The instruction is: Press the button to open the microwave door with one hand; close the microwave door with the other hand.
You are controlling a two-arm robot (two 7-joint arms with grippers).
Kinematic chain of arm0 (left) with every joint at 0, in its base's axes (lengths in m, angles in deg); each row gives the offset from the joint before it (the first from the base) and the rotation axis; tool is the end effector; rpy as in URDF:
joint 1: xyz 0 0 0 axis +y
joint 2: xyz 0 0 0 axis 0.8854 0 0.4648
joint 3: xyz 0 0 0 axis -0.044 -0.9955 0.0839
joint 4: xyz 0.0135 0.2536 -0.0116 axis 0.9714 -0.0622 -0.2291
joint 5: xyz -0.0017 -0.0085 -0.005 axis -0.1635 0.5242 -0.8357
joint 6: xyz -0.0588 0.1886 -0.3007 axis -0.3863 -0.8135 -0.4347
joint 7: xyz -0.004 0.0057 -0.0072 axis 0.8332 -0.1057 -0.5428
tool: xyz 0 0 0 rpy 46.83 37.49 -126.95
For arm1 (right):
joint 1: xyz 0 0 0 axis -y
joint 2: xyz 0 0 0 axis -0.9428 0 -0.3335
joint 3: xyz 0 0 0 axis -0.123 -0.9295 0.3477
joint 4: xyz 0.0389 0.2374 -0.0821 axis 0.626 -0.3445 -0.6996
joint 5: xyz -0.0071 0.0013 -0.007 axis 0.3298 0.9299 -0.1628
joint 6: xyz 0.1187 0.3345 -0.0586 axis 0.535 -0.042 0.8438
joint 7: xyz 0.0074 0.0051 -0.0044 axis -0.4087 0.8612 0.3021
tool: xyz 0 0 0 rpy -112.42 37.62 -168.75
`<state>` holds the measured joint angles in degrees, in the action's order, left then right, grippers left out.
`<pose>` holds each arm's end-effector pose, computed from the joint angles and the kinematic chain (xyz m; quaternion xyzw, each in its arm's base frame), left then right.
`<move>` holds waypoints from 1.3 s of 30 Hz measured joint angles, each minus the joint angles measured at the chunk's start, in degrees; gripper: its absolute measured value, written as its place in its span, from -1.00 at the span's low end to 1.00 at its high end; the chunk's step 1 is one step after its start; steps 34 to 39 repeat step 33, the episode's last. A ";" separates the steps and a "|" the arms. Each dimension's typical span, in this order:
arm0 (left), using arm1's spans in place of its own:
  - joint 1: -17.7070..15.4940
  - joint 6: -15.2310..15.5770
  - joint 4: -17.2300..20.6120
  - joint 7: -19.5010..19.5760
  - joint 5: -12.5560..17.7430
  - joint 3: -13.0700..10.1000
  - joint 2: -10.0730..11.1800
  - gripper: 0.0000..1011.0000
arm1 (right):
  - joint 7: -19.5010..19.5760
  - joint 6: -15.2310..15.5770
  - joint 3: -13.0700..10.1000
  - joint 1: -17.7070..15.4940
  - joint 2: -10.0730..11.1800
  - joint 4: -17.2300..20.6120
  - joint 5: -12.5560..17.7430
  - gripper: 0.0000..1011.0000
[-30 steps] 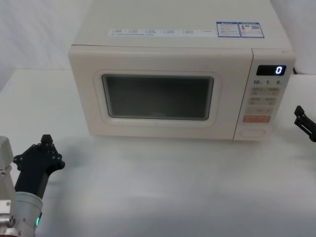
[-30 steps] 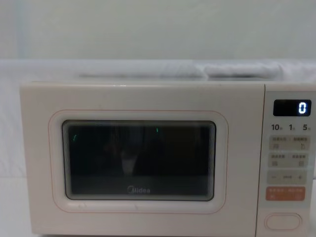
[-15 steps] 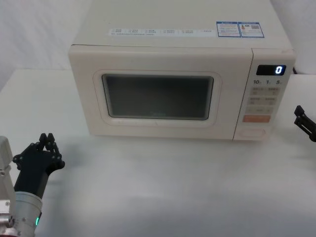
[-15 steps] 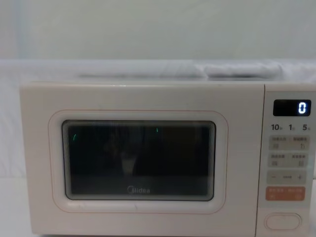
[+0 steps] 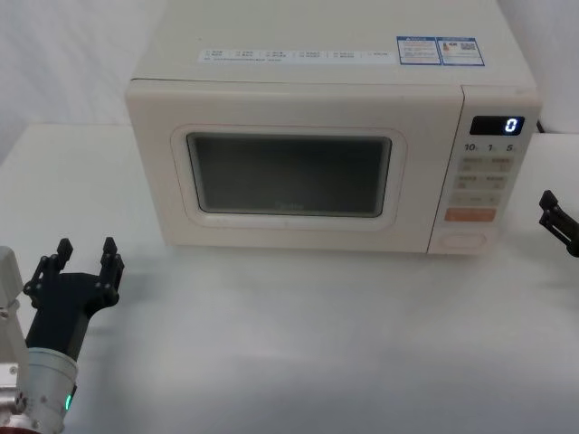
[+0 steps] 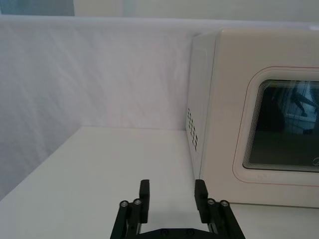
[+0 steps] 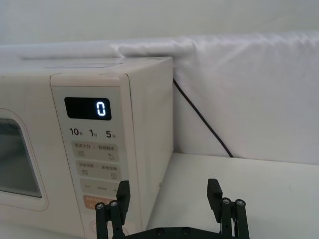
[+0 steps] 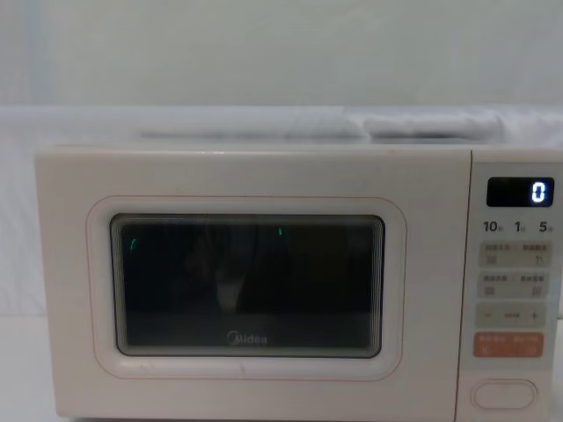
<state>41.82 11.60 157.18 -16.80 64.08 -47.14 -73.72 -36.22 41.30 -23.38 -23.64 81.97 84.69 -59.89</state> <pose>0.3184 0.0453 -0.2604 -0.0278 -0.0030 0.7122 0.7014 0.3604 -0.0617 -0.2136 0.0350 -0.0118 -0.6146 0.7880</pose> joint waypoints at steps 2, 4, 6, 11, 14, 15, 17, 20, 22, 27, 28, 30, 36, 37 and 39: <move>0.00 -0.01 0.00 0.01 -0.01 0.00 0.01 0.24 | 0.00 0.00 0.00 0.00 0.00 0.00 0.00 0.98; 0.00 -0.02 0.00 0.02 -0.02 0.00 0.02 0.40 | 0.00 0.00 0.00 0.00 0.00 0.00 0.00 0.98; 0.00 -0.03 0.00 0.03 -0.03 0.00 0.03 0.52 | 0.00 0.00 0.00 0.00 0.00 0.00 0.00 0.98; 0.00 -0.03 0.00 0.03 -0.03 0.00 0.03 0.80 | 0.00 0.00 0.00 0.00 0.00 0.00 0.00 0.98; 0.00 -0.03 0.00 0.03 -0.03 0.00 0.03 0.91 | 0.00 0.00 0.00 0.00 0.00 0.00 0.00 0.98; 0.00 -0.04 0.00 0.03 -0.03 0.00 0.03 0.98 | 0.00 0.00 0.00 0.00 0.00 0.00 0.00 0.98; 0.00 -0.03 0.00 0.03 -0.03 0.00 0.03 0.98 | 0.00 0.00 0.00 0.00 0.00 0.00 0.00 0.98; 0.00 -0.03 0.00 0.03 -0.03 0.00 0.03 0.98 | 0.00 0.00 0.00 0.00 0.00 0.00 0.00 0.98; 0.00 -0.03 0.00 0.02 -0.03 0.00 0.03 0.98 | 0.00 0.00 0.00 0.00 0.00 0.00 0.00 0.98; 0.00 -0.03 0.00 0.03 -0.03 0.00 0.03 0.98 | 0.00 0.00 0.00 0.00 0.00 0.00 0.00 0.98; 0.00 -0.03 0.00 0.03 -0.03 0.00 0.03 0.98 | 0.00 0.00 0.00 0.00 0.00 0.00 0.00 0.98; 0.00 -0.03 0.00 0.02 -0.02 0.00 0.03 0.98 | 0.00 0.00 0.00 0.00 0.00 0.00 0.00 0.98; 0.00 -0.03 0.00 0.03 -0.03 0.00 0.03 0.98 | 0.00 0.00 0.00 0.00 0.00 0.00 0.00 0.98; 0.00 -0.03 0.00 0.03 -0.03 0.00 0.03 0.98 | 0.00 0.00 0.00 0.00 0.00 0.00 0.00 0.98; 0.00 -0.03 0.00 0.03 -0.03 0.00 0.03 0.98 | 0.00 0.00 0.00 0.00 0.00 0.00 0.00 0.98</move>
